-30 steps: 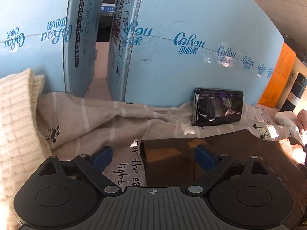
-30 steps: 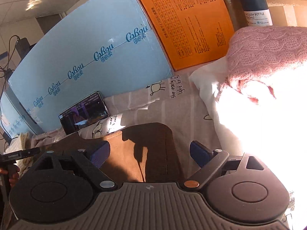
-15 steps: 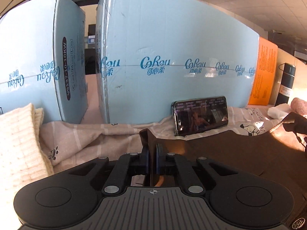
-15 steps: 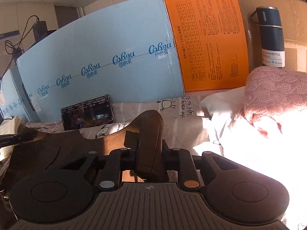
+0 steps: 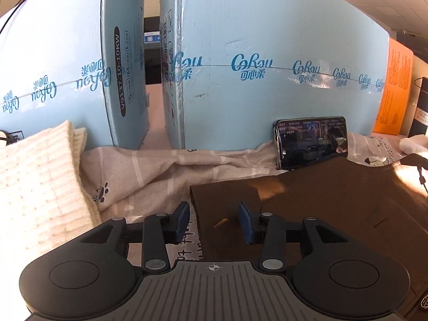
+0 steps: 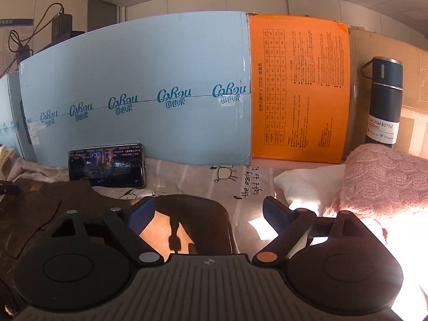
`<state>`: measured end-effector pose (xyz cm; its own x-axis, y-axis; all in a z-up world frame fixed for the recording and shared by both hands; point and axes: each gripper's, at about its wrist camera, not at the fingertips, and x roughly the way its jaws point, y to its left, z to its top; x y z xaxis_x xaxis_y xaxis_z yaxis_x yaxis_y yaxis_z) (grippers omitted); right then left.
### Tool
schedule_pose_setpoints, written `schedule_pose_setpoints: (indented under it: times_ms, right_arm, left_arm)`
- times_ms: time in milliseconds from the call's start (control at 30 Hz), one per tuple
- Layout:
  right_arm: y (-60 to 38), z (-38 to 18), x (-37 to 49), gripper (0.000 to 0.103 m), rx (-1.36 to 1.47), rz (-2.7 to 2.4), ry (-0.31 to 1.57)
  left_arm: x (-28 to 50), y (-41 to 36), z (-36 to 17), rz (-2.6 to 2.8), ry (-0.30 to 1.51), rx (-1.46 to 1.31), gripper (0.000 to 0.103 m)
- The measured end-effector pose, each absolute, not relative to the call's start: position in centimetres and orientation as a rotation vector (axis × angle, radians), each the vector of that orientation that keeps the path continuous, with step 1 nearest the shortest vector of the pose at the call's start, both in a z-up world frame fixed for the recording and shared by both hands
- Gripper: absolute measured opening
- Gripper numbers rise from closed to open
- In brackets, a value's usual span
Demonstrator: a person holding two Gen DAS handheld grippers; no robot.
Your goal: Fold clothes
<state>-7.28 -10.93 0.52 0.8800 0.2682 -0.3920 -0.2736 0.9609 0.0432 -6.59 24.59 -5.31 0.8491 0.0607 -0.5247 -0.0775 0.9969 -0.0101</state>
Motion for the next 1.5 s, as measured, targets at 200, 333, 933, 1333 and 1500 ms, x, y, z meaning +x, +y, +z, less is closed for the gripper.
schedule_pose_setpoints:
  times_ms: [200,333,933,1333,1500]
  right_arm:
    - [-10.4,-1.9,-5.7,0.088,-0.196,0.152,0.561]
    - [-11.0,-2.2,-6.2,0.088,-0.172,0.151,0.591]
    - [-5.6,-1.4,-19.2,0.074,-0.103,0.633,0.784]
    - [-7.6,-0.7,-21.7,0.006,-0.138,0.570,0.596]
    - [-7.5,-2.3,-21.2,0.006,-0.199,0.523,0.622]
  left_arm:
    - [-10.9,23.8,-3.6,0.003,0.495,-0.004,0.077]
    - [-15.5,23.4,-3.0,-0.073,0.464,-0.011,0.086]
    - [-23.2,19.5,-6.5,-0.213,0.608,0.073,0.089]
    - [-22.9,18.7,-6.4,-0.212,0.594,0.119,0.090]
    - [-22.4,18.2,-6.4,-0.201,0.595,0.148,0.090]
